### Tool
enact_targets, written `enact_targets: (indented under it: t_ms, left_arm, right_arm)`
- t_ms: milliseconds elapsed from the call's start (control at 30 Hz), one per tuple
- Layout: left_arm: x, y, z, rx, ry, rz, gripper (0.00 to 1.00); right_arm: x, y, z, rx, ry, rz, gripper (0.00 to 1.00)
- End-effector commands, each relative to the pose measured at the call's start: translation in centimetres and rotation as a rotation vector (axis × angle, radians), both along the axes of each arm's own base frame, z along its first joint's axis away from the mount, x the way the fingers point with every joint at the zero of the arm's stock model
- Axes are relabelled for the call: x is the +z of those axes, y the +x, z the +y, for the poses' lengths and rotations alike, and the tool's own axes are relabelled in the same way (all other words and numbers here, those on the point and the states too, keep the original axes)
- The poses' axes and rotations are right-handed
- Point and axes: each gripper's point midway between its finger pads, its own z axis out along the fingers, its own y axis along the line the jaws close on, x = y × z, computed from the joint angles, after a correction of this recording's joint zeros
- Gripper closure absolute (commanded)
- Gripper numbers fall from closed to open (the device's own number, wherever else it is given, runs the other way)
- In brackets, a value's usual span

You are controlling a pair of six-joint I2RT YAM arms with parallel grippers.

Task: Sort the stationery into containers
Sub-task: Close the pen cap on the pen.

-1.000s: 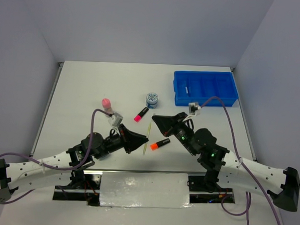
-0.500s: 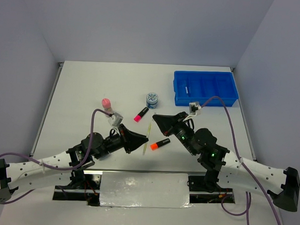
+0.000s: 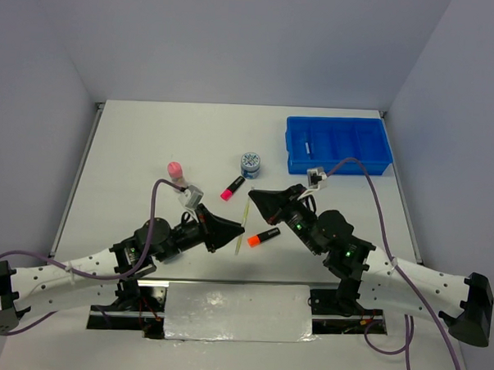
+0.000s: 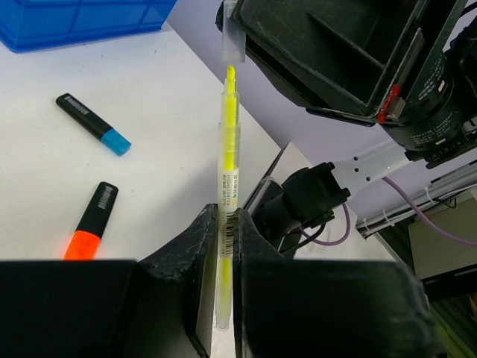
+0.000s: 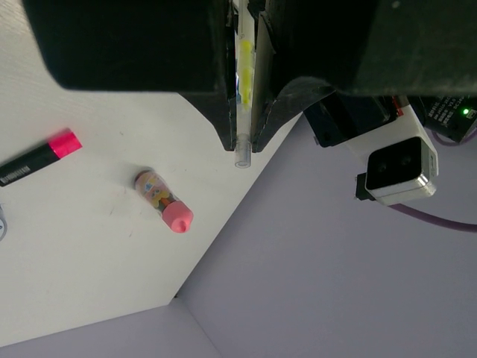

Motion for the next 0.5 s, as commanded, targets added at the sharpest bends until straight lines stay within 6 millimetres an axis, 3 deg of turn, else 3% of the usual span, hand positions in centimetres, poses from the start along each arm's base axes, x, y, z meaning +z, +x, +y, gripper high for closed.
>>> enact_targets:
  t_ms: [0,467]
  left_arm:
    - [3.13,0.01,-0.23,-0.004,-0.067,-0.057,1.0]
    - [3.22,0.29,0.04,0.016,-0.061,-0.057,1.0]
  right_arm:
    - [3.09,-0.14,0.0,0.001,0.072,-0.041,1.0]
    - [2.51,-0.36,0.47,0.025,0.066,-0.028,1.0]
